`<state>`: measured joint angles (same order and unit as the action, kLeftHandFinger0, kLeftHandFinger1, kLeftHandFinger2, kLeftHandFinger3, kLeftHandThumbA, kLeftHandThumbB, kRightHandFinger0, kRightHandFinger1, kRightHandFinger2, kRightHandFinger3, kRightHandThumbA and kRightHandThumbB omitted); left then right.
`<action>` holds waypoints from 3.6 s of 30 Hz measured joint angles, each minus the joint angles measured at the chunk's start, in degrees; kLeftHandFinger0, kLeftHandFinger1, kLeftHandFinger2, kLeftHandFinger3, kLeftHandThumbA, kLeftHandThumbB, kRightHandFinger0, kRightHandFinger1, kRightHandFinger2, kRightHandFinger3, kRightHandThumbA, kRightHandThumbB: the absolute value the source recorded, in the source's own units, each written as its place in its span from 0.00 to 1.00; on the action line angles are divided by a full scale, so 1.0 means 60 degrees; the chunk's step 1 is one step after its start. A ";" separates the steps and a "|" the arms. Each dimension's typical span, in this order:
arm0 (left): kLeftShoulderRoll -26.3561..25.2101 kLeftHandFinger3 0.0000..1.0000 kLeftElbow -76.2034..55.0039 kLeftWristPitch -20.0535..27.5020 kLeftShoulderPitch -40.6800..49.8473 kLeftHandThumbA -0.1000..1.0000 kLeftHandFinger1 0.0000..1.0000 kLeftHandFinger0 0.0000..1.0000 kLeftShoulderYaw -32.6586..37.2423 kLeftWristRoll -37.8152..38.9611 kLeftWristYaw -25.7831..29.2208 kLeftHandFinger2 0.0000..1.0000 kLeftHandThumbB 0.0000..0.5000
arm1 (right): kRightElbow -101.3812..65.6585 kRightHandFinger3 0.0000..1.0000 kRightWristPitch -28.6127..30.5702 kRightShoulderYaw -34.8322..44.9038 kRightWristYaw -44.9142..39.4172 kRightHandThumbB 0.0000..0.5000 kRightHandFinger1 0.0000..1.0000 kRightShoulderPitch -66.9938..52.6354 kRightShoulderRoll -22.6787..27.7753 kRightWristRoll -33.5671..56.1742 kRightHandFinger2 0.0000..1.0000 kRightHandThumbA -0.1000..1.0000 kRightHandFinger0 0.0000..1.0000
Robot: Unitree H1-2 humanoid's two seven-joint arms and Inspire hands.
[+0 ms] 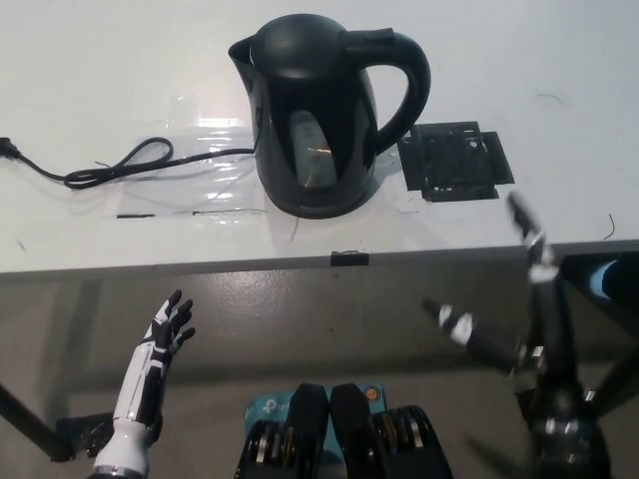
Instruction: Use the right hand to grab the handle of the kettle from the base and place it on the right side
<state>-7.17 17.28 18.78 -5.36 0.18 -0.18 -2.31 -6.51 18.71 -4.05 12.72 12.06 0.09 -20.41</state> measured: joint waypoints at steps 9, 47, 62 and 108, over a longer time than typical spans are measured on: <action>0.0031 1.00 0.0000 0.0070 0.0050 1.00 1.00 0.98 0.0036 -0.0060 0.0000 1.00 1.00 | 0.1825 1.00 -0.1323 0.0787 0.0176 0.42 1.00 0.3681 0.0127 -0.0386 1.00 0.76 1.00; 0.0024 1.00 -0.0005 0.0114 0.0035 1.00 1.00 0.99 0.0039 -0.0157 0.0000 1.00 1.00 | 0.6871 1.00 -0.1941 0.0208 0.0770 0.83 1.00 0.6183 0.0710 -0.0579 1.00 0.82 1.00; 0.0024 1.00 -0.0009 0.0118 0.0026 1.00 1.00 0.97 0.0037 -0.0158 -0.0001 1.00 1.00 | 0.8478 1.00 -0.1795 -0.0282 0.0811 0.84 1.00 0.6878 0.0766 -0.0587 1.00 0.83 1.00; 0.0017 1.00 -0.0174 0.0115 -0.0151 1.00 1.00 0.95 -0.0015 0.0129 -0.0352 1.00 0.98 | 1.3354 0.66 -0.0767 -0.2927 0.4256 0.20 0.33 0.9246 0.0651 -0.2021 0.73 0.00 0.00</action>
<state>-7.07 16.24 19.47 -6.26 0.09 0.60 -4.42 73.61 14.10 -21.61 38.25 67.54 4.00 -32.54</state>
